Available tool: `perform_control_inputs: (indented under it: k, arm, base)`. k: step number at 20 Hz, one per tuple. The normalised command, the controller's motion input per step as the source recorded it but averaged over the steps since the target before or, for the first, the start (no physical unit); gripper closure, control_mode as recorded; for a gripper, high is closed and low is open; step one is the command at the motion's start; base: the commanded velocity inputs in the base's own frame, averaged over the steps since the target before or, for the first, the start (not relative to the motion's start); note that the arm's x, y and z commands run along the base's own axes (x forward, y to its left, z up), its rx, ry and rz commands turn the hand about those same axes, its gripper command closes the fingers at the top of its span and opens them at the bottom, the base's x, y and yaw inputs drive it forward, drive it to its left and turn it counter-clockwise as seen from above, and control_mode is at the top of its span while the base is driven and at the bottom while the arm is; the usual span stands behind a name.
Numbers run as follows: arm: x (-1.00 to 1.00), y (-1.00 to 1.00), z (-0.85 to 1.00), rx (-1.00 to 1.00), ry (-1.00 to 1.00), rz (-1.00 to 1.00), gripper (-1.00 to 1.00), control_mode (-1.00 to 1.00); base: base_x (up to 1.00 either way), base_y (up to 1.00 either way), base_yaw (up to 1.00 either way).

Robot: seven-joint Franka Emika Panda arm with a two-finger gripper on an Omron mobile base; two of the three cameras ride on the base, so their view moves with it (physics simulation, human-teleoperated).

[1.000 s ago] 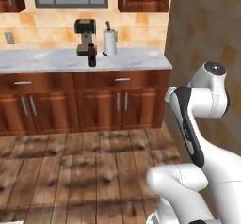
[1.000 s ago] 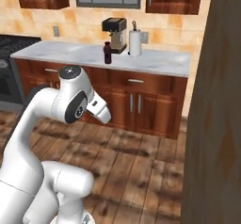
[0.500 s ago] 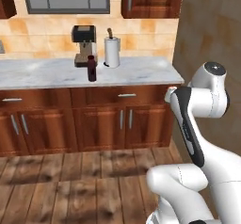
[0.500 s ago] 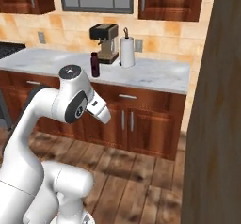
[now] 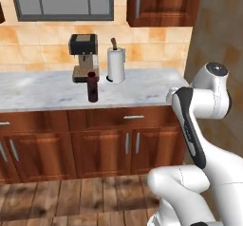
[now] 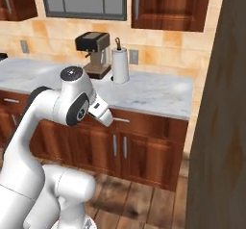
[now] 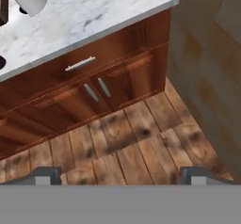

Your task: There is a wine glass and glass cup on the dining counter. Place the wine bottle next to the wine glass and the juice bottle next to the glass cup.

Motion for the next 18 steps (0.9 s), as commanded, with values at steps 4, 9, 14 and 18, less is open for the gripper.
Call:
perform_control_inputs:
  k: [4,9,14,18]
  arm:
    - [0.0,0.0,0.0,0.0,0.0,0.0,-1.0,1.0]
    - [0.0,0.0,0.0,0.0,0.0,0.0,-1.0,1.0]
    - [0.0,0.0,0.0,0.0,0.0,0.0,-1.0,1.0]
    - [0.0,0.0,0.0,0.0,0.0,0.0,-1.0,1.0]
  base:
    - [0.94,0.19,0.0]
    - [0.65,0.56,-0.01]
    - [0.35,0.75,-0.12]
    - [0.2,0.64,-0.17]
